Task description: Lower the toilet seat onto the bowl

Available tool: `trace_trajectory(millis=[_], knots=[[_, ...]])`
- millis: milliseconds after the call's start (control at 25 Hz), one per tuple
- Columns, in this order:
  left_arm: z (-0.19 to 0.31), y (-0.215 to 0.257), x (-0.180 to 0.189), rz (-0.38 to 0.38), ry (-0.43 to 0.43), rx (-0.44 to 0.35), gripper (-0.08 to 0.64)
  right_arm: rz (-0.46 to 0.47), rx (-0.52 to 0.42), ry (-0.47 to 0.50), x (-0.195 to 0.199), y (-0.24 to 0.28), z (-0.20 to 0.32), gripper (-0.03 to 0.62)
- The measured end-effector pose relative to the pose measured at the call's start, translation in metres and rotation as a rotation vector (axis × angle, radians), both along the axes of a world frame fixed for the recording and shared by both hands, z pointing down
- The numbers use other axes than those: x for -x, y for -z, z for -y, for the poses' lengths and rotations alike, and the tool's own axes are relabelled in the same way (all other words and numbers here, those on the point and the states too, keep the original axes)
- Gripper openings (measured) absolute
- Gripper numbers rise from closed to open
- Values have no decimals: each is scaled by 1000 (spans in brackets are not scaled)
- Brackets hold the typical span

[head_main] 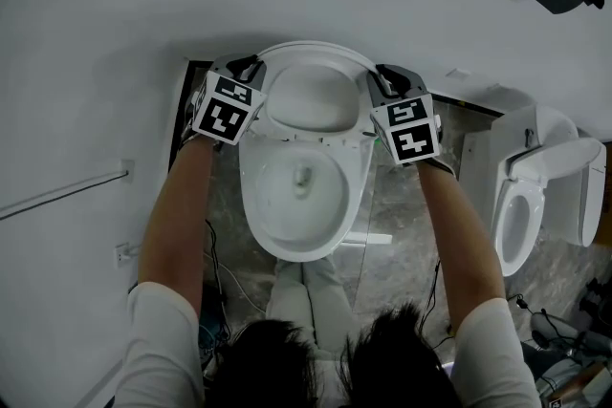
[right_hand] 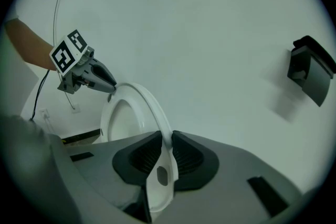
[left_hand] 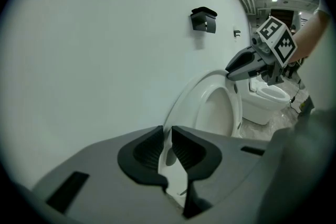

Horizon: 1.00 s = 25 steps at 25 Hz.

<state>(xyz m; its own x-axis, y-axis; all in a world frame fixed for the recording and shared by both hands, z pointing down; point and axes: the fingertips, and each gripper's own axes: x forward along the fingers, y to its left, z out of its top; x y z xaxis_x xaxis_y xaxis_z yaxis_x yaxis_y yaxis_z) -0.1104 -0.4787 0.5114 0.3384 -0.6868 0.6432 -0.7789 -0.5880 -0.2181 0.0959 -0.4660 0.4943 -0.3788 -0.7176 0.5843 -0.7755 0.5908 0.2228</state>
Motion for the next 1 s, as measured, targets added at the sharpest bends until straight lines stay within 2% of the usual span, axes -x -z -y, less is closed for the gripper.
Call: trace_trajectory(millis=[120,320,600,880,1000], knots=[[-2,0,1,15,-33,30,54,25,-2,-10,0,2,0,83],[-8,0,0,33,-87,75,52,30,46,-19,-1,2,-8,83],[-19,3,4,10,-94,67,52,22,57,-46,3,5,-19,83],[-28,7,2,75,-143,32,52,18,79,-39,1,8,-28,83],[-31,6,3,55,-143,48,58,21,88,-43,2,8,-33,83]])
